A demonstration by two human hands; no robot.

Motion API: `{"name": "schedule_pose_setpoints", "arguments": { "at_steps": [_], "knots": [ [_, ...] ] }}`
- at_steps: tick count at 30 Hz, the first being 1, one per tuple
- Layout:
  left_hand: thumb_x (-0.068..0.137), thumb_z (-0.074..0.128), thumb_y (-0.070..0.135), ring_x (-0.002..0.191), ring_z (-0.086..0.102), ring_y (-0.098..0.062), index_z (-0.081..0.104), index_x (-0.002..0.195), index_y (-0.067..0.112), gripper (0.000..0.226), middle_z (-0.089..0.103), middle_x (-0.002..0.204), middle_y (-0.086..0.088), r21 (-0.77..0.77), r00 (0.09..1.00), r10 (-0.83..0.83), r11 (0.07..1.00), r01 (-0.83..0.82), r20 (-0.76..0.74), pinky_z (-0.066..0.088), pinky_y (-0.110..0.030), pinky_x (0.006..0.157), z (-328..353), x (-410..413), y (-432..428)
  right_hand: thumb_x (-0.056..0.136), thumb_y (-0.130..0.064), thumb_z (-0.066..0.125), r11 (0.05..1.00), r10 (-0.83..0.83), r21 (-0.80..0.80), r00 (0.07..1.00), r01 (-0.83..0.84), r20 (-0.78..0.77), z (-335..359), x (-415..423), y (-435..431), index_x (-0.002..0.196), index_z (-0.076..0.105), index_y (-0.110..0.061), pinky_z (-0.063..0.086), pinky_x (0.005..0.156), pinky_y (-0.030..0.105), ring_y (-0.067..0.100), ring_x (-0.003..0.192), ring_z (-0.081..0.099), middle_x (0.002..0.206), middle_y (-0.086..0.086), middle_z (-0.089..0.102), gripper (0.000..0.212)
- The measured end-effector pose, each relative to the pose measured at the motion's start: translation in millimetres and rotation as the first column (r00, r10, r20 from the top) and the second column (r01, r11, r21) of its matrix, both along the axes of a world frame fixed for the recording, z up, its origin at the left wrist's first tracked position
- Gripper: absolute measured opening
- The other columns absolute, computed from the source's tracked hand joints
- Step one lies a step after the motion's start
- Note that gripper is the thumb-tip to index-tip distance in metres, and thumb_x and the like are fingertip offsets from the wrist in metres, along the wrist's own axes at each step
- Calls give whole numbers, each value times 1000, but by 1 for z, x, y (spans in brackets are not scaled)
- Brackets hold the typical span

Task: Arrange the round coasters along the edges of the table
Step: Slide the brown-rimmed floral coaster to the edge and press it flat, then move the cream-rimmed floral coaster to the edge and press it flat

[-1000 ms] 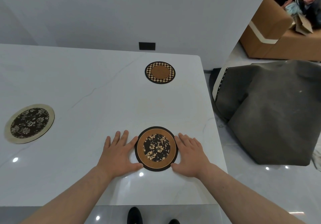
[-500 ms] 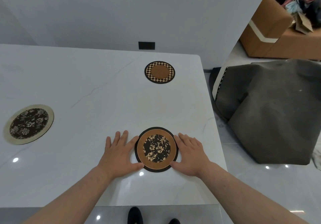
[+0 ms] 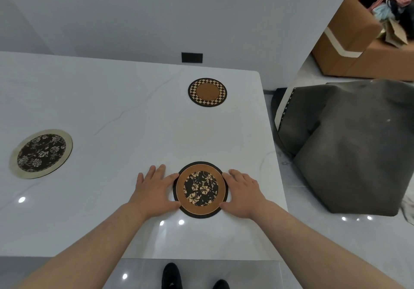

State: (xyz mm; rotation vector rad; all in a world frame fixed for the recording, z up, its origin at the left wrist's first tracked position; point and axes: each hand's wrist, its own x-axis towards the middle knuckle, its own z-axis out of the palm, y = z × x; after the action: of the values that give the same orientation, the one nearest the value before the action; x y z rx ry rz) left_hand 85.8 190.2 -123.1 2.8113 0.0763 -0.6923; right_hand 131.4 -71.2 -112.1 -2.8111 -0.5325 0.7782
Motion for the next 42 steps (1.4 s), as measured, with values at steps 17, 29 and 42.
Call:
{"name": "schedule_pose_setpoints", "arguments": {
  "at_steps": [17, 29, 42],
  "knots": [
    [88, 48, 11, 131, 43, -10, 49, 134, 29, 50, 47, 143, 8, -372, 951, 310, 884, -283, 15, 37, -29, 106, 144, -28, 10, 94, -16, 44, 944, -145, 299, 989, 143, -13, 128, 2, -11, 137, 49, -25, 35, 110, 29, 13, 130, 45, 142, -7, 51, 45],
    [92, 50, 17, 129, 45, -11, 50, 134, 30, 45, 47, 143, 3, -377, 887, 448, 844, -380, 109, 35, -23, 97, 219, -85, 0, 95, -27, 51, 948, 11, 317, 997, -36, 79, 195, -18, 5, 139, 48, -25, 37, 109, 31, 13, 131, 45, 143, -7, 50, 44],
    [92, 52, 26, 123, 48, -8, 47, 136, 32, 45, 44, 145, 8, -344, 845, 516, 826, -447, 142, 37, -24, 97, 247, -134, 50, 92, -32, 53, 937, 153, 290, 976, -193, 155, 220, -43, 55, 139, 46, -28, 37, 108, 30, 11, 131, 44, 144, -9, 49, 47]
  ]
}}
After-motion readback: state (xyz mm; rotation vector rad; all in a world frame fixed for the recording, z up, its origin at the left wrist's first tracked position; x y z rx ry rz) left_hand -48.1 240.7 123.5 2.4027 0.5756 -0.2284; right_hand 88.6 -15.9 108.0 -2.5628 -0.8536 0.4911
